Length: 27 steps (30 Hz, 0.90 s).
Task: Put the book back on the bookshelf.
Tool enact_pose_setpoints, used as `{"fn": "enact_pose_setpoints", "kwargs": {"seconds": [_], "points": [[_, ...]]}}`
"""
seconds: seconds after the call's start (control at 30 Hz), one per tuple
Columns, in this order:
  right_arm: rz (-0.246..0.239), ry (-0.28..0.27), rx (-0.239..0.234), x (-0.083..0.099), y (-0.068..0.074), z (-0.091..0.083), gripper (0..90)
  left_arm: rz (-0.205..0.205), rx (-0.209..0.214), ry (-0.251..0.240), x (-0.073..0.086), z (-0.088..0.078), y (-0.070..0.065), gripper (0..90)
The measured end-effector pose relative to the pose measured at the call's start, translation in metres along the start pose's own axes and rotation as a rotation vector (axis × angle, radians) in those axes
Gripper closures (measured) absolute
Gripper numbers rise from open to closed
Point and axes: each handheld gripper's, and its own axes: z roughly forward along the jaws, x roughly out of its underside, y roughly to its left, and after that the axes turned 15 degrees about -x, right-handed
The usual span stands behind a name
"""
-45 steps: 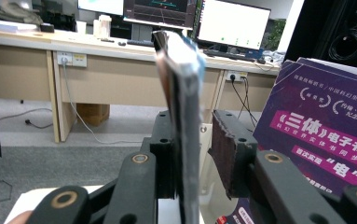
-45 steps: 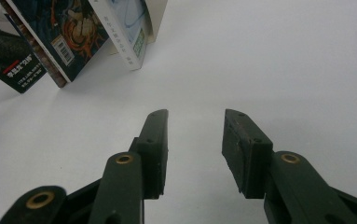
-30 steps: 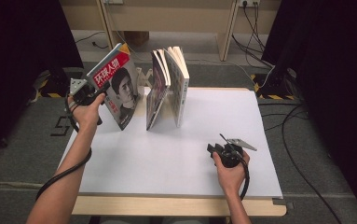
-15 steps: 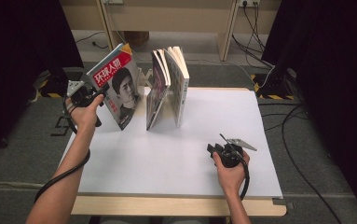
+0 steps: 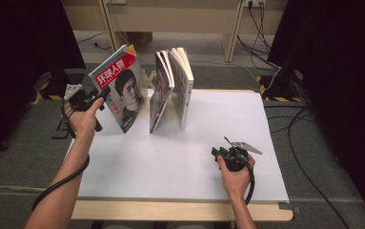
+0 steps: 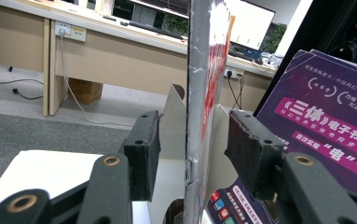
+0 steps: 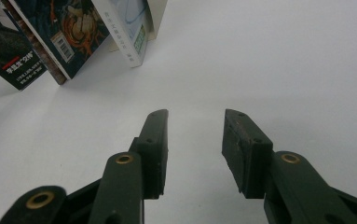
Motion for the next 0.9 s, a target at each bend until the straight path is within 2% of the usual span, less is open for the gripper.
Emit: {"fn": "enact_pose_setpoints", "kwargs": {"seconds": [0.2, 0.4, 0.9], "points": [[0.0, -0.003, 0.001, 0.0, 0.0, 0.0, 61.1, -0.011, 0.008, 0.014, -0.001, -0.004, -0.001, 47.9], [0.002, -0.001, 0.0, 0.0, 0.0, 0.0, 61.1, 0.009, 0.004, 0.023, 0.0, -0.009, 0.001, 45.8], [-0.001, 0.0, 0.002, 0.0, 0.001, 0.0, 61.1, 0.015, 0.011, 0.04, -0.002, -0.024, 0.008, 42.5]]}}
